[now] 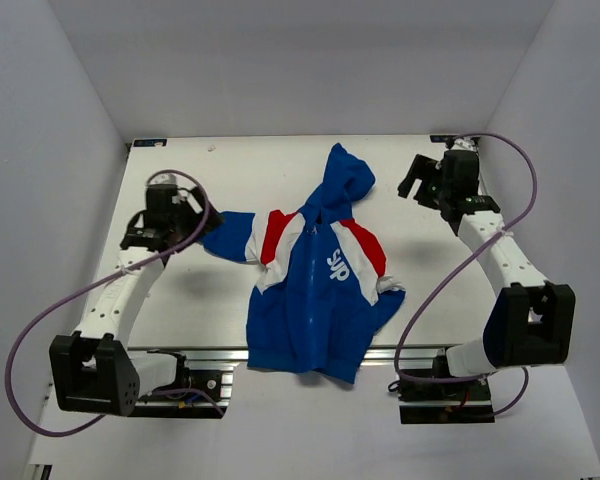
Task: Zip up the jacket
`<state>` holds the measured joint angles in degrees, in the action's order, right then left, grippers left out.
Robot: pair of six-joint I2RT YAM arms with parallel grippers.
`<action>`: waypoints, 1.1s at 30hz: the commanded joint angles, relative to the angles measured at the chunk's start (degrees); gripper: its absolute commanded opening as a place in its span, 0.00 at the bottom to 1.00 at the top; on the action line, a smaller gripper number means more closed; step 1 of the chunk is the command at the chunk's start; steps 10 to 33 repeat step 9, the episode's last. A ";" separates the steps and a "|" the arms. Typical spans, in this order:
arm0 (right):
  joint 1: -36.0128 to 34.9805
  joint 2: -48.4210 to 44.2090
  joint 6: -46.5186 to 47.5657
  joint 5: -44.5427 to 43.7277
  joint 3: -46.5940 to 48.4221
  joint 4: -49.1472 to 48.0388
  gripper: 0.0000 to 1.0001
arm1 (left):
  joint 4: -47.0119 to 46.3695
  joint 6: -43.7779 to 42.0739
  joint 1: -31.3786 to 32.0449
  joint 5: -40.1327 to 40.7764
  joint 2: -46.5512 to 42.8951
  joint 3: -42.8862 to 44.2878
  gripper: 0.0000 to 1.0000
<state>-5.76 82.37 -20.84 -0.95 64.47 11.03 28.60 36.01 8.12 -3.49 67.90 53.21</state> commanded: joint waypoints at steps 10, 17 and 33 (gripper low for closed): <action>-0.48 -12.14 1.07 -13.02 -7.07 3.39 0.89 | -2.92 -2.44 -10.14 -4.77 -3.82 3.48 0.98; -0.48 -12.14 1.07 -13.02 -7.07 3.39 0.89 | -2.92 -2.44 -10.14 -4.77 -3.82 3.48 0.98; -0.48 -12.14 1.07 -13.02 -7.07 3.39 0.89 | -2.92 -2.44 -10.14 -4.77 -3.82 3.48 0.98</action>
